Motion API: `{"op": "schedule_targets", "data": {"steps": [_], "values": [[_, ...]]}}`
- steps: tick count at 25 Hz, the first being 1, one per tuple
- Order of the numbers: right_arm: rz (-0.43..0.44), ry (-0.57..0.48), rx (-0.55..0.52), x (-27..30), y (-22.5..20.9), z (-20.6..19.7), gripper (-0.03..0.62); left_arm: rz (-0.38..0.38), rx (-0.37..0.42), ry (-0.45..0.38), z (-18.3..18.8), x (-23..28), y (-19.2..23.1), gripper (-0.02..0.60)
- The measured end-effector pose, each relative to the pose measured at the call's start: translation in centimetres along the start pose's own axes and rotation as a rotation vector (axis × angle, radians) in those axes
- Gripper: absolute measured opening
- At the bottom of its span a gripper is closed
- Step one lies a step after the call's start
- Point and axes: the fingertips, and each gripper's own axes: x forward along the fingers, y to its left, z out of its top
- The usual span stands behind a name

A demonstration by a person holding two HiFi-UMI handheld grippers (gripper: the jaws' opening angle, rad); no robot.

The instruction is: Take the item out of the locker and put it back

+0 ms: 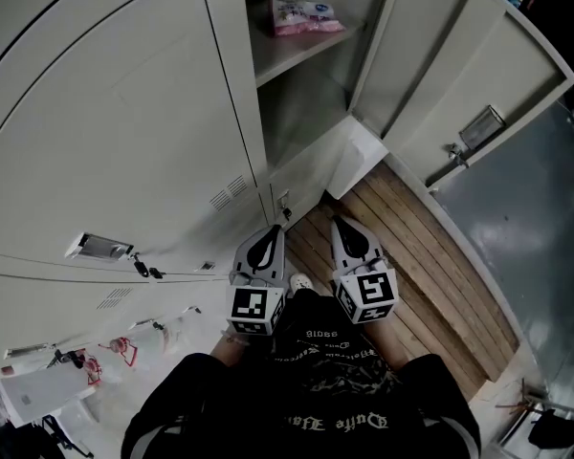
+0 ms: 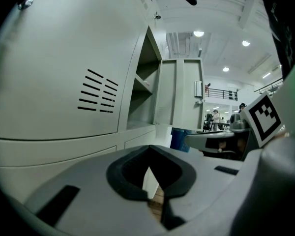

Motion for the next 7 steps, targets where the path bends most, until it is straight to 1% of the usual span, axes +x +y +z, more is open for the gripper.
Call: {"op": "schedule_targets", "data": {"steps": [7], "values": [[-0.014, -0.004, -0.008, 0.24, -0.19, 0.09, 0.003, 0.007, -0.002, 0.009, -0.35, 0.06, 0.42, 0.006]]}}
